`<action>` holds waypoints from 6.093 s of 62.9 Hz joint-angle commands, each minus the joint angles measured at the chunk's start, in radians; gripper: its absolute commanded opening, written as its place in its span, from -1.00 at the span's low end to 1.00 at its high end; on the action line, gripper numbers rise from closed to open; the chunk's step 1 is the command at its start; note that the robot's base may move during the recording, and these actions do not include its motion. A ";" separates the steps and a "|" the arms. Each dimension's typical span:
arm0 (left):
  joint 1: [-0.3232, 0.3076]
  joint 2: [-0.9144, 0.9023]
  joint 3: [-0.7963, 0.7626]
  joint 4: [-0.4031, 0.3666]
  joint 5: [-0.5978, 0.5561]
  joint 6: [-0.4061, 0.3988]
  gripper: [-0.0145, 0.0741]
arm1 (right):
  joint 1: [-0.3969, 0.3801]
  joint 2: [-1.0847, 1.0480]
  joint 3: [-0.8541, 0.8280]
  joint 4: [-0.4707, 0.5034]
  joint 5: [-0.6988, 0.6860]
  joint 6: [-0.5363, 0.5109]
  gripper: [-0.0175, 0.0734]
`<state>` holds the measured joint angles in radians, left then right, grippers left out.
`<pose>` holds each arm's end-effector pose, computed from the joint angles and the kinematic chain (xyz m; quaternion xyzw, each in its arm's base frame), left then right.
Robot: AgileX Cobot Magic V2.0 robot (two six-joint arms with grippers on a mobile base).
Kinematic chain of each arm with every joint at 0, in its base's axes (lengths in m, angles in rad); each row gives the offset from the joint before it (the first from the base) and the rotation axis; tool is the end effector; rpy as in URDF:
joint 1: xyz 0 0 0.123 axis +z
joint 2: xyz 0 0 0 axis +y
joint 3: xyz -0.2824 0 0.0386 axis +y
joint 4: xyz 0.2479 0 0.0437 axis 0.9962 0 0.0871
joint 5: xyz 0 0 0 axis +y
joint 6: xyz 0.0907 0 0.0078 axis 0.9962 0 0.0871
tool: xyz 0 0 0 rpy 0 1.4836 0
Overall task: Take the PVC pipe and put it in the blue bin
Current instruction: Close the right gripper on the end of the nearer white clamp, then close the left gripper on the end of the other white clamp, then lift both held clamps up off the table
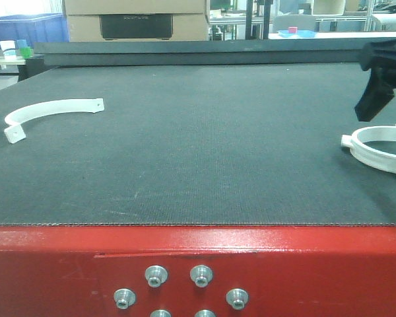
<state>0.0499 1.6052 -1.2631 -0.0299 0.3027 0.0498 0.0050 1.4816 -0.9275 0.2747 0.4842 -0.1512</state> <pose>0.3732 0.0178 0.3136 -0.0104 0.8743 0.0134 0.4851 0.3005 0.0130 0.2417 0.0221 0.9480 0.0753 0.3084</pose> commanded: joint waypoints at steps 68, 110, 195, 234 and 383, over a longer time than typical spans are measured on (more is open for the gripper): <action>0.008 0.034 -0.008 -0.013 -0.097 -0.002 -0.09 | 0.029 0.168 -0.050 -0.089 -0.058 -0.023 -0.23; 0.008 0.034 -0.008 -0.013 -0.118 -0.002 -0.09 | 0.048 0.230 -0.050 -0.088 -0.102 -0.023 -0.49; 0.013 0.351 -0.188 -0.100 0.071 -0.002 -0.06 | 0.048 -0.059 -0.078 -0.076 -0.065 -0.023 -0.99; 0.011 0.440 -0.188 -0.128 0.041 -0.002 0.02 | 0.048 -0.080 -0.078 -0.076 -0.048 -0.023 -0.99; -0.037 -0.364 0.216 -0.121 -0.074 0.000 -0.92 | 0.048 -0.559 -0.076 -0.033 0.039 -0.023 -0.99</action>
<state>0.0161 1.3258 -1.1052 -0.1442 0.2977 0.0514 0.0518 0.9598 -0.9984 0.2404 0.5335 -0.1713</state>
